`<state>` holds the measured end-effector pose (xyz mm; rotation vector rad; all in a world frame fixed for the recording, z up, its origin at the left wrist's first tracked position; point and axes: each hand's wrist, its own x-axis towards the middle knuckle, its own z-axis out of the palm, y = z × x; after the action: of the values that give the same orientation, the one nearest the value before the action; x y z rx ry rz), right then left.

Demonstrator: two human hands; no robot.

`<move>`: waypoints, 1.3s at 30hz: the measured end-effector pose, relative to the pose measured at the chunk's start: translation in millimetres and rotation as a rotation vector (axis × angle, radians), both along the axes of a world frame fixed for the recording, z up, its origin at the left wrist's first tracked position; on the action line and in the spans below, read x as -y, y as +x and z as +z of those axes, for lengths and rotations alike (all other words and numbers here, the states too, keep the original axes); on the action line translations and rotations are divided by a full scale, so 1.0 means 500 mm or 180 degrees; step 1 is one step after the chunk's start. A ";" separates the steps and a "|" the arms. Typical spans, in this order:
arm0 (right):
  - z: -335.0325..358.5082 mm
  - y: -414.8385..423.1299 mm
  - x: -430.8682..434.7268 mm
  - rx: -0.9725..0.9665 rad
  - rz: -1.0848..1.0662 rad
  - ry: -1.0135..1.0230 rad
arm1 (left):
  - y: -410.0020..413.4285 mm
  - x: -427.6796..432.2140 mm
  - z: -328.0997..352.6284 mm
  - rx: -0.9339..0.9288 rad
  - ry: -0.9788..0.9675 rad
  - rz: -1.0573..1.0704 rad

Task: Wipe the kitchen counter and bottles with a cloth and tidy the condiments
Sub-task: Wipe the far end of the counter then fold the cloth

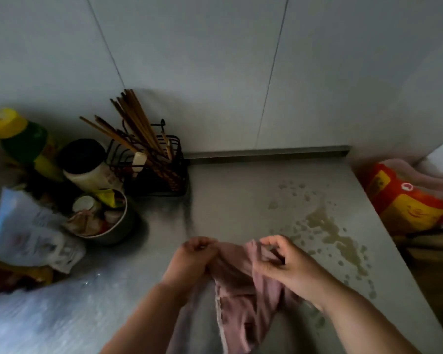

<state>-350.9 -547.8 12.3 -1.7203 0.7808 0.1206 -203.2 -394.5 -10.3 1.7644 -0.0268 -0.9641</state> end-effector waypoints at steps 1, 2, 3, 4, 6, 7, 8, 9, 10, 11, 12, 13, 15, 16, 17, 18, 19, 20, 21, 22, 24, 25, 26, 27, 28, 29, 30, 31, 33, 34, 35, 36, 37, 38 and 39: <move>0.005 0.005 0.011 -0.0061 0.0154 0.0119 | 0.013 -0.009 0.012 0.0031 -0.0094 0.0182; 0.013 0.013 0.020 -0.0114 0.0310 0.0139 | 0.024 -0.018 0.027 0.0130 -0.0108 0.0263; 0.023 0.023 0.029 -0.0102 0.0452 0.0122 | 0.034 -0.026 0.041 0.0260 -0.0091 0.0297; 0.037 0.040 0.032 -0.0039 0.0567 0.0099 | 0.043 -0.033 0.056 0.0407 -0.0061 0.0319; 0.068 0.087 0.037 0.0205 0.0706 -0.0055 | 0.066 -0.044 0.084 0.0697 -0.0008 0.0432; 0.074 0.115 0.041 0.0341 0.0684 -0.0271 | 0.080 -0.050 0.093 0.0877 0.0039 0.0533; 0.074 0.145 0.048 0.0422 0.0570 -0.0659 | 0.093 -0.055 0.102 0.1090 0.0136 0.0639; 0.062 0.177 0.054 0.0390 0.0405 -0.1181 | 0.106 -0.061 0.107 0.1312 0.0298 0.0725; 0.052 0.206 0.054 0.0302 0.0267 -0.1731 | 0.116 -0.067 0.107 0.1510 0.0492 0.0751; 0.036 0.231 0.046 0.0256 0.0227 -0.2158 | 0.121 -0.076 0.107 0.1688 0.0684 0.0744; 0.018 0.250 0.034 0.0276 0.0294 -0.2346 | 0.121 -0.084 0.105 0.1829 0.0827 0.0702; -0.002 0.261 0.020 0.0296 0.0467 -0.2357 | 0.117 -0.091 0.099 0.1930 0.0938 0.0636; -0.046 0.277 -0.024 0.0153 0.1118 -0.2351 | 0.106 -0.118 0.075 0.1989 0.1222 0.0515; -0.076 0.284 -0.043 -0.0026 0.1467 -0.2422 | 0.100 -0.134 0.059 0.1947 0.1358 0.0494; -0.103 0.291 -0.059 -0.0236 0.1679 -0.2507 | 0.094 -0.150 0.044 0.1879 0.1435 0.0483; -0.125 0.301 -0.072 -0.0403 0.1739 -0.2615 | 0.086 -0.162 0.033 0.1854 0.1464 0.0489; -0.148 0.315 -0.090 -0.0474 0.1729 -0.2691 | 0.080 -0.175 0.024 0.1846 0.1501 0.0493; -0.162 0.328 -0.108 -0.0472 0.1708 -0.2774 | 0.074 -0.182 0.021 0.1864 0.1518 0.0498; -0.173 0.338 -0.131 -0.0384 0.1761 -0.2868 | 0.072 -0.188 0.019 0.1877 0.1535 0.0488; -0.178 0.341 -0.156 -0.0177 0.1877 -0.2964 | 0.072 -0.192 0.017 0.1894 0.1546 0.0453; -0.185 0.329 -0.201 0.0503 0.2214 -0.3127 | 0.076 -0.193 0.020 0.1918 0.1580 0.0312; -0.193 0.314 -0.212 0.0827 0.2421 -0.3247 | 0.080 -0.189 0.023 0.1970 0.1579 0.0211; -0.194 0.297 -0.210 0.1043 0.2616 -0.3307 | 0.083 -0.185 0.027 0.2035 0.1572 0.0085; -0.192 0.280 -0.195 0.1096 0.2757 -0.3299 | 0.087 -0.176 0.033 0.2107 0.1567 -0.0053; -0.190 0.268 -0.171 0.1109 0.2747 -0.3244 | 0.089 -0.170 0.037 0.2152 0.1592 -0.0182; -0.192 0.259 -0.136 0.1053 0.2549 -0.3183 | 0.094 -0.158 0.040 0.2187 0.1663 -0.0337; -0.193 0.253 -0.099 0.0954 0.2254 -0.3125 | 0.098 -0.147 0.041 0.2201 0.1775 -0.0521; -0.193 0.251 -0.059 0.0851 0.1871 -0.3184 | 0.104 -0.133 0.041 0.2216 0.1901 -0.0731; -0.177 0.267 0.023 0.0607 0.0967 -0.3127 | 0.119 -0.098 0.032 0.2245 0.2131 -0.1123; -0.158 0.286 0.055 0.0631 0.0539 -0.2911 | 0.129 -0.080 0.026 0.2228 0.2261 -0.1287; -0.134 0.308 0.078 0.0809 0.0233 -0.2683 | 0.138 -0.061 0.019 0.2224 0.2410 -0.1457; -0.105 0.336 0.094 0.1074 0.0087 -0.2511 | 0.150 -0.041 0.007 0.2245 0.2575 -0.1656; -0.076 0.366 0.102 0.1356 0.0087 -0.2458 | 0.160 -0.023 -0.001 0.2263 0.2757 -0.1868; -0.053 0.399 0.105 0.1548 0.0181 -0.2544 | 0.168 -0.008 -0.011 0.2230 0.2940 -0.2097; -0.042 0.432 0.115 0.1552 0.0304 -0.2840 | 0.176 0.017 -0.025 0.2139 0.3107 -0.2342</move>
<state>-134.9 -605.2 -8.7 -2.4789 0.3877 -0.6547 -115.1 -402.9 -23.0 3.0455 -0.7971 -0.8764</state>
